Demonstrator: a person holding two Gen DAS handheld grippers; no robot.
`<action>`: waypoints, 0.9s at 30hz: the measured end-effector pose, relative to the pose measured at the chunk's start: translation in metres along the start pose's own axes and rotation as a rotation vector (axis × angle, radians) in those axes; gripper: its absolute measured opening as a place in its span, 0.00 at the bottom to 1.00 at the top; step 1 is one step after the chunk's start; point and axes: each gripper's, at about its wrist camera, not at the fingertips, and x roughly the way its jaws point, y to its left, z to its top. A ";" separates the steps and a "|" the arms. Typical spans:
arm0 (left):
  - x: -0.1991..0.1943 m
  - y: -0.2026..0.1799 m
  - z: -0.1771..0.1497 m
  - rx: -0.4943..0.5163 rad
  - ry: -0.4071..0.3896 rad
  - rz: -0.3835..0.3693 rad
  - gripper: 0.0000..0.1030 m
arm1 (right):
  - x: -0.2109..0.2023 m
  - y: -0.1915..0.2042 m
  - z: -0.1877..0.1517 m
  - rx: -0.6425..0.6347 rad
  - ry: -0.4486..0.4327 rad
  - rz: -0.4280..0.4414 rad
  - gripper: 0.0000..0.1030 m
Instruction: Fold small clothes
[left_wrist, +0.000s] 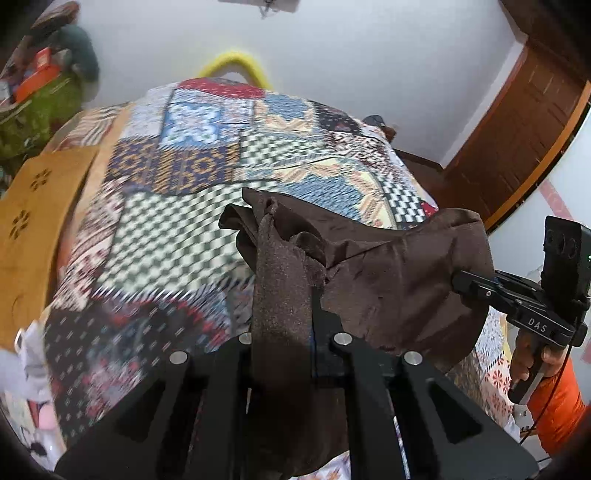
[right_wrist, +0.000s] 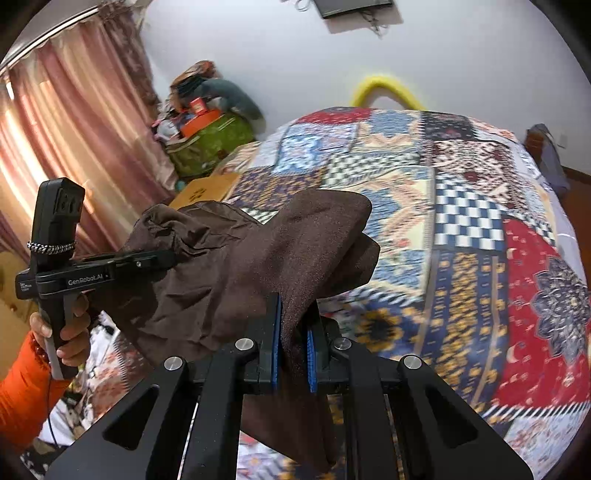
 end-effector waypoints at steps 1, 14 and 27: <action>-0.006 0.009 -0.007 -0.014 0.007 0.007 0.09 | 0.004 0.006 -0.002 -0.006 0.008 0.009 0.10; 0.017 0.097 -0.084 -0.133 0.162 0.071 0.12 | 0.091 0.044 -0.023 -0.027 0.186 0.006 0.09; -0.023 0.125 -0.084 -0.170 0.046 0.214 0.38 | 0.054 0.056 -0.021 -0.123 0.098 -0.149 0.16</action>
